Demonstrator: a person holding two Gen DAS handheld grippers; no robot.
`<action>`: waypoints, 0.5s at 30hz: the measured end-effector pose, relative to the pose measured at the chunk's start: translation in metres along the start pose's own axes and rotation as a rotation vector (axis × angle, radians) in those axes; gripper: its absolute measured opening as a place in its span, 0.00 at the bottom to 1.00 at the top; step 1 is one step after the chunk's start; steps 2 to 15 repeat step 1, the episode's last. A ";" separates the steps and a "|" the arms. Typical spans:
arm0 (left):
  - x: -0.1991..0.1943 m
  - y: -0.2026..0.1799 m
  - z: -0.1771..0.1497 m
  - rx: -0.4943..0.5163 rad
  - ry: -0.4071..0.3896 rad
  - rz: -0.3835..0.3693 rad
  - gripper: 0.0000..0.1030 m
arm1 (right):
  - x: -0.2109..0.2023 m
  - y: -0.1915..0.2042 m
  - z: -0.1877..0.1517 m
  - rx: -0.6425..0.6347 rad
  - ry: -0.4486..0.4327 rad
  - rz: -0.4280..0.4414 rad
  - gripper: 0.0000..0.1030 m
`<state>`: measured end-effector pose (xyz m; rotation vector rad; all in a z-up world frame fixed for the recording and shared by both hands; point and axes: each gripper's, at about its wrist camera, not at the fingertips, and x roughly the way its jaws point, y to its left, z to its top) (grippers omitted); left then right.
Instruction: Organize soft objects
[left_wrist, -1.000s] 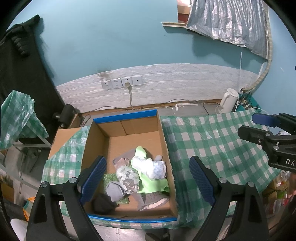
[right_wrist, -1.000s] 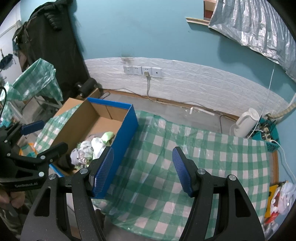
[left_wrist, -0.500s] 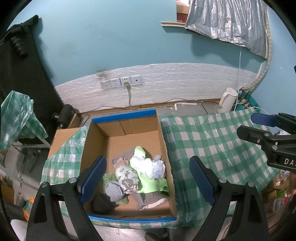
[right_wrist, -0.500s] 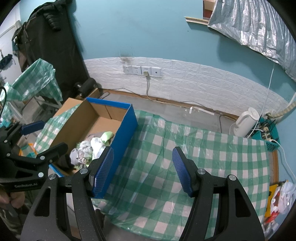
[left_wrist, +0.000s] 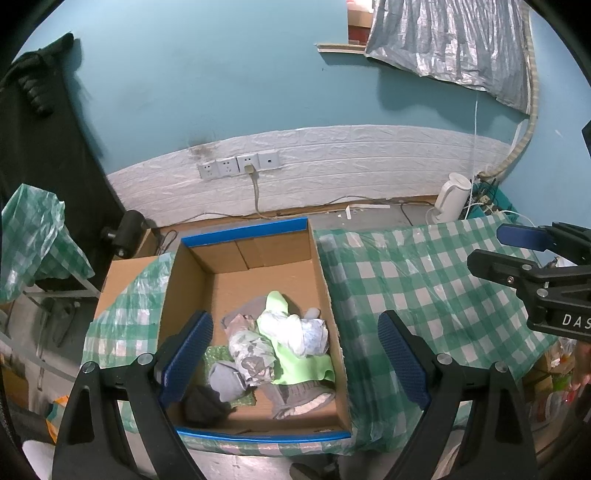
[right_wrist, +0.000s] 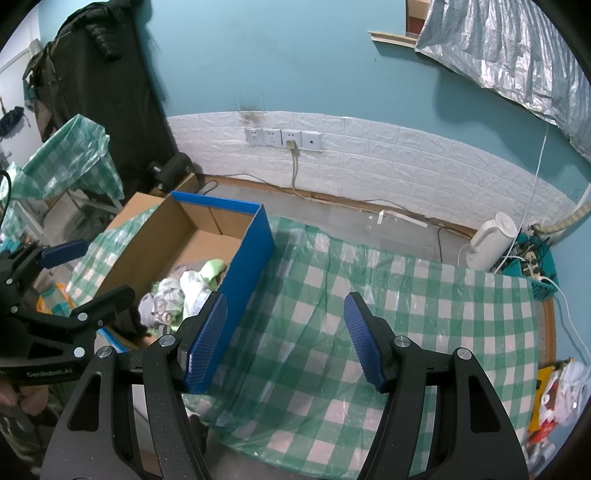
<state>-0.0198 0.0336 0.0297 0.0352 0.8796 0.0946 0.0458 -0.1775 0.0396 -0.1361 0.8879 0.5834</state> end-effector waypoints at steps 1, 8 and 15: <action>0.000 0.000 0.000 -0.001 0.002 -0.001 0.89 | 0.001 0.001 0.001 0.001 0.000 0.001 0.63; 0.000 0.000 0.000 -0.001 0.002 -0.001 0.89 | 0.001 0.001 0.001 0.001 0.000 0.001 0.63; 0.000 0.000 0.000 -0.001 0.002 -0.001 0.89 | 0.001 0.001 0.001 0.001 0.000 0.001 0.63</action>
